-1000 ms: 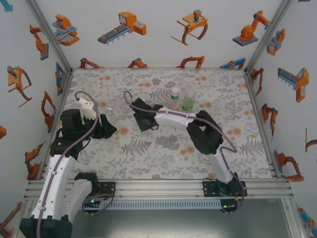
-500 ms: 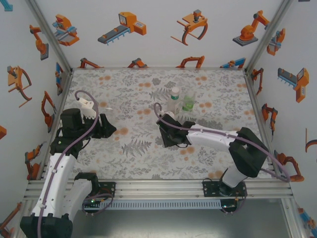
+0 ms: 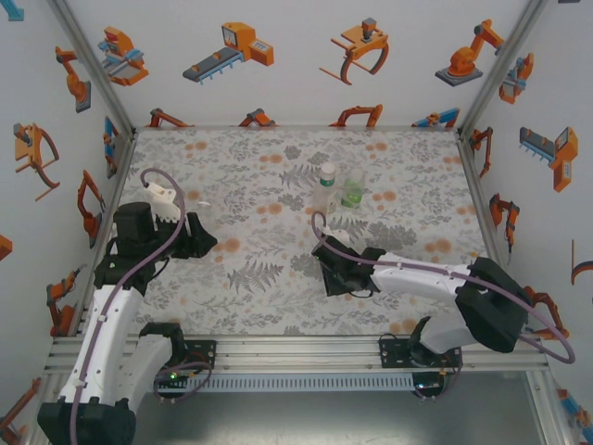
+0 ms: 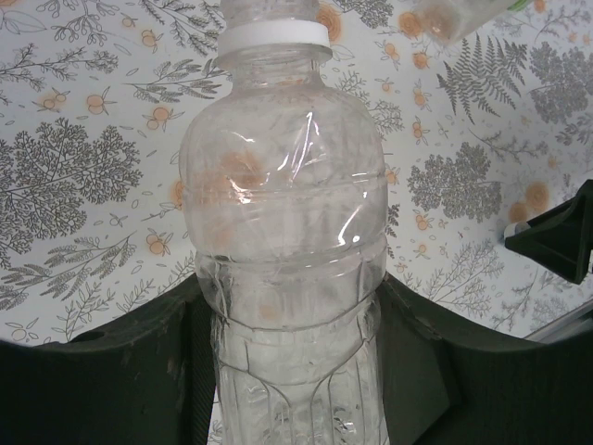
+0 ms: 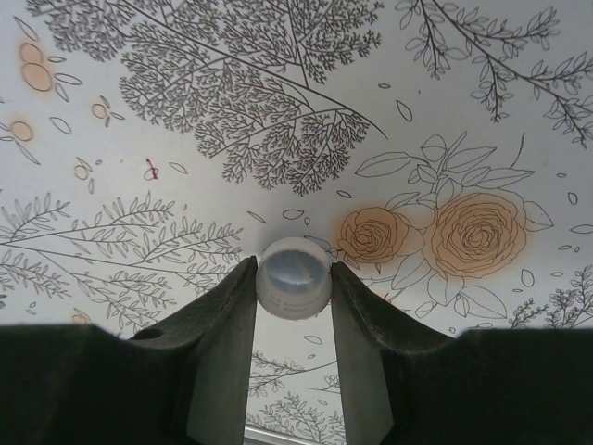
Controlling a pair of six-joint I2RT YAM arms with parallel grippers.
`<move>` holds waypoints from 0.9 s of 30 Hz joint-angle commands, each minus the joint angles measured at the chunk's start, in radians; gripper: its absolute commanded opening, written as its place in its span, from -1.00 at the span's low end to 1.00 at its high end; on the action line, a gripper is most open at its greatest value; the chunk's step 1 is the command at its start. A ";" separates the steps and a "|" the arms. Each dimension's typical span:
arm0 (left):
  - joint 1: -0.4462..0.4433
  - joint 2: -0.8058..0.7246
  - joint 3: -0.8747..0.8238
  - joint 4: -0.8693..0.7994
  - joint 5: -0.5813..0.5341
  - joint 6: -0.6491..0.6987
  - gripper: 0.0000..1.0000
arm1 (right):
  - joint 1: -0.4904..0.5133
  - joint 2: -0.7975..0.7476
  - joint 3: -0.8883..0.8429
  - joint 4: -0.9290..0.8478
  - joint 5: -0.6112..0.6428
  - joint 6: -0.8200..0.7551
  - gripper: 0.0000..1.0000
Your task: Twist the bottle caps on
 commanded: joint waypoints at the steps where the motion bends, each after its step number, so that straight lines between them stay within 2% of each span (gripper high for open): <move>1: 0.009 0.001 0.020 0.007 -0.001 0.024 -0.76 | 0.013 0.014 -0.005 -0.005 0.019 0.026 -0.25; 14: 0.008 0.014 0.022 0.007 0.008 0.024 -0.76 | 0.025 0.006 0.011 -0.045 0.029 0.034 -0.10; 27: 0.008 0.013 0.022 0.008 0.004 0.024 -0.76 | 0.027 -0.087 0.054 -0.118 0.057 0.034 -0.03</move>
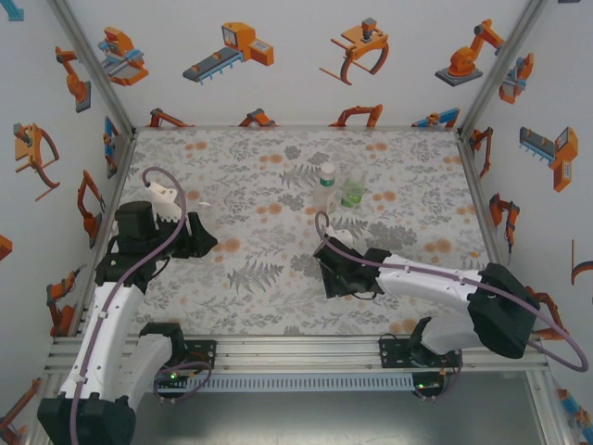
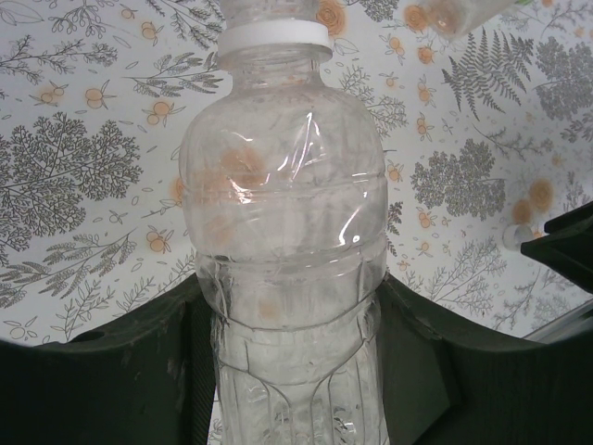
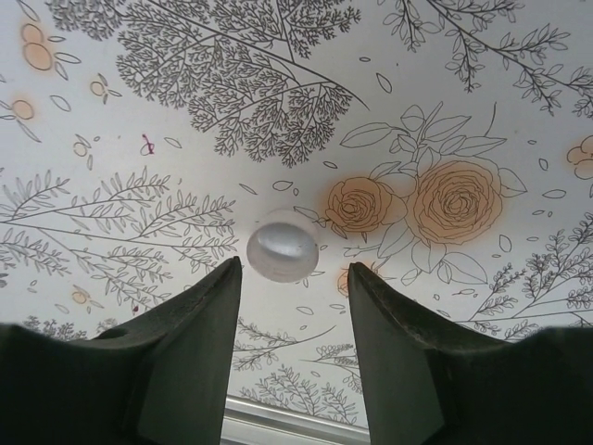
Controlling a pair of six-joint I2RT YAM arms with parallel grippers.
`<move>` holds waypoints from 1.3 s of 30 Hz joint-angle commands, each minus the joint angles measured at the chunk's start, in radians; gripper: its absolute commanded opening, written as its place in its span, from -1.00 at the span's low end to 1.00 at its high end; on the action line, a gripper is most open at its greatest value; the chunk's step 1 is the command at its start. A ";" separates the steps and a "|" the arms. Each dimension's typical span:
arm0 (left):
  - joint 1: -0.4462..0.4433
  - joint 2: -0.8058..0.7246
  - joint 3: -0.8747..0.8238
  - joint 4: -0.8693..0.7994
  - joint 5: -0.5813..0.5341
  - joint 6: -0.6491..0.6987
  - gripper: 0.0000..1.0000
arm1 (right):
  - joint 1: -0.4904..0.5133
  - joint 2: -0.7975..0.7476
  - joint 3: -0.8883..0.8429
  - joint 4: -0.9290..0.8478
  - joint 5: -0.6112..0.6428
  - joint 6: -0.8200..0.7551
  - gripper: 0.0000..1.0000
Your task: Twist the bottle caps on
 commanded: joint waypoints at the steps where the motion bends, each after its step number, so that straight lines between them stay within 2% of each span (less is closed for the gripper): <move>1: 0.007 -0.005 0.023 0.007 0.004 0.022 -0.76 | 0.007 -0.021 0.039 -0.035 0.028 0.016 -0.03; 39: 0.007 -0.002 0.023 0.007 0.007 0.021 -0.76 | 0.007 0.064 0.020 0.056 -0.021 0.027 -0.06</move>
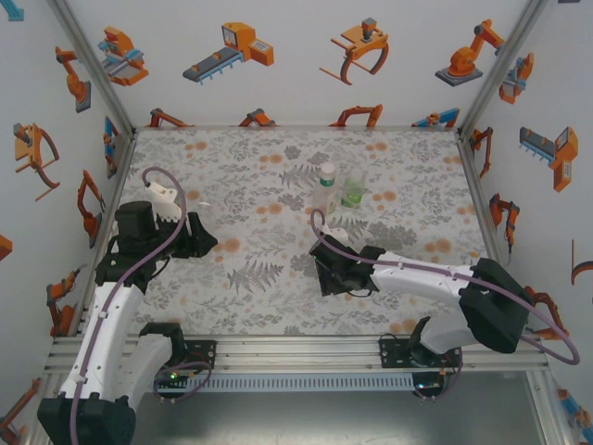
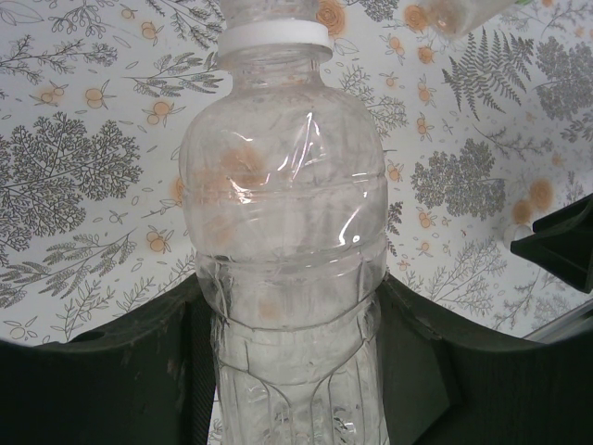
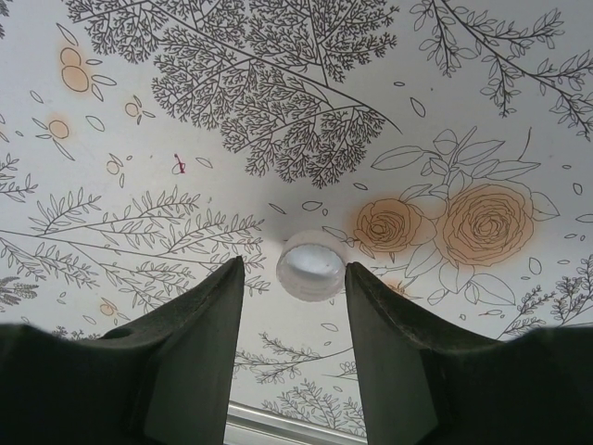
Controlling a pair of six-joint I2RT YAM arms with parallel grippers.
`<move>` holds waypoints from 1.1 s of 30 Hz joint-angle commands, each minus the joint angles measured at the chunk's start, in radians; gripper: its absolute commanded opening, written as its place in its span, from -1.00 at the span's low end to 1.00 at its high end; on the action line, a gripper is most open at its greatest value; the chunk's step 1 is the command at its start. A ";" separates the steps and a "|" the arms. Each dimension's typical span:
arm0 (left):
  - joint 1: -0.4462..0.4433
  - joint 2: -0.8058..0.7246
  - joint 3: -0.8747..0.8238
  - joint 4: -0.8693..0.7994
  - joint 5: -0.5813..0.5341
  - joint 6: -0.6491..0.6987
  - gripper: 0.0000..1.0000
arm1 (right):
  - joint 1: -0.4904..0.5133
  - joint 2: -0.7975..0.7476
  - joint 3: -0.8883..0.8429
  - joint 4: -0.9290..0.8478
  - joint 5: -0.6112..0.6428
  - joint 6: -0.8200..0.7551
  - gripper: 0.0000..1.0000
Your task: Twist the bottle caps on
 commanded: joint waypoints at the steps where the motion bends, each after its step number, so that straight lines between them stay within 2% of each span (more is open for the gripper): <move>1: 0.007 -0.001 0.023 0.006 0.006 0.021 -0.76 | 0.008 0.011 -0.002 0.016 0.000 0.019 -0.07; 23: 0.008 0.004 0.023 0.008 0.014 0.019 -0.75 | 0.008 0.049 -0.037 0.052 -0.009 0.034 -0.07; 33: 0.006 0.006 0.023 0.008 0.011 0.018 -0.75 | 0.007 0.049 -0.055 0.073 -0.015 0.044 -0.27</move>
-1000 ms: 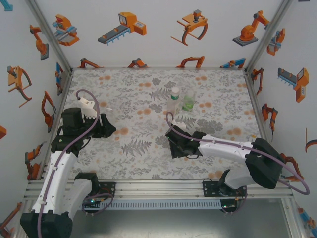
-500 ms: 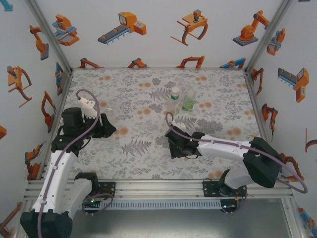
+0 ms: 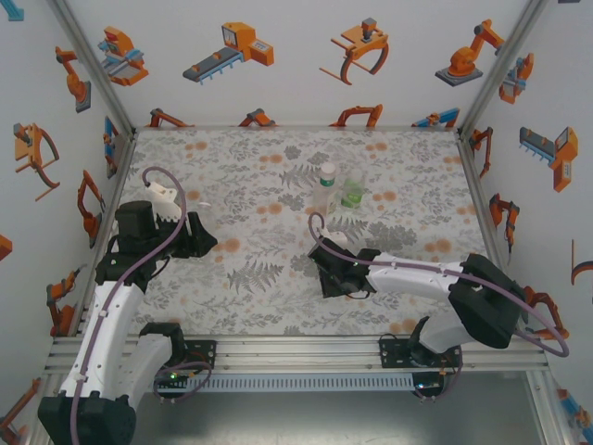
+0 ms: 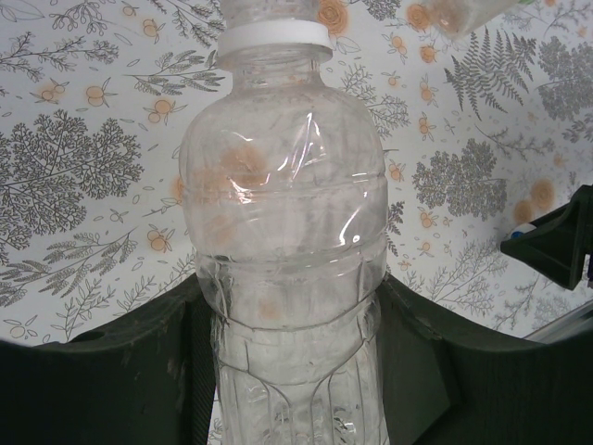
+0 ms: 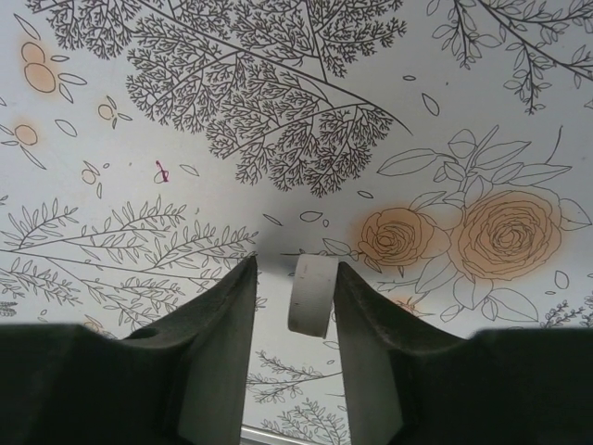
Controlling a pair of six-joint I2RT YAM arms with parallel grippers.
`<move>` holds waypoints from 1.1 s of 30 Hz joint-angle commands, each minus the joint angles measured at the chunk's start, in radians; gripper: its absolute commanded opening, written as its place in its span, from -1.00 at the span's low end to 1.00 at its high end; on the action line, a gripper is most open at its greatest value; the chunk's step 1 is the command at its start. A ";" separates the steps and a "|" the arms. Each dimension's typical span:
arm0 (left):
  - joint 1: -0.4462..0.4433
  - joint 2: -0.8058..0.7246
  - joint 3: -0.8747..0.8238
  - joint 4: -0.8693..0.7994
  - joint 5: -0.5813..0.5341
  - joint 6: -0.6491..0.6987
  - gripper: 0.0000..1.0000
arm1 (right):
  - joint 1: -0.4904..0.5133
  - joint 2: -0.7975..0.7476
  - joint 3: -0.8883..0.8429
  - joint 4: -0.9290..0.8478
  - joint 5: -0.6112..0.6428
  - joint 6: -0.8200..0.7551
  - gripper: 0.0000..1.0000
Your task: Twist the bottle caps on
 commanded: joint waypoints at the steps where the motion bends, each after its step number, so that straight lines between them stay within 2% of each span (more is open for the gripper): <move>1: 0.004 -0.001 0.023 0.008 0.011 0.019 -0.75 | 0.007 0.004 -0.023 0.018 -0.008 0.024 -0.32; 7: 0.004 -0.001 0.021 0.008 0.012 0.018 -0.75 | 0.006 -0.002 -0.038 0.077 -0.041 0.041 -0.52; 11: 0.002 0.005 0.020 0.013 0.036 0.018 -0.74 | -0.002 -0.001 -0.048 0.162 -0.089 0.058 -0.57; 19: -0.021 0.016 0.020 0.020 0.066 0.018 -0.74 | -0.069 0.037 -0.080 0.386 -0.235 0.106 -0.59; 27: -0.035 0.013 0.020 0.009 0.046 0.022 -0.74 | -0.202 0.024 -0.283 0.696 -0.385 0.249 -0.58; 33: -0.043 0.010 0.022 -0.002 0.033 0.023 -0.73 | -0.309 -0.060 -0.432 0.649 -0.391 0.274 -0.40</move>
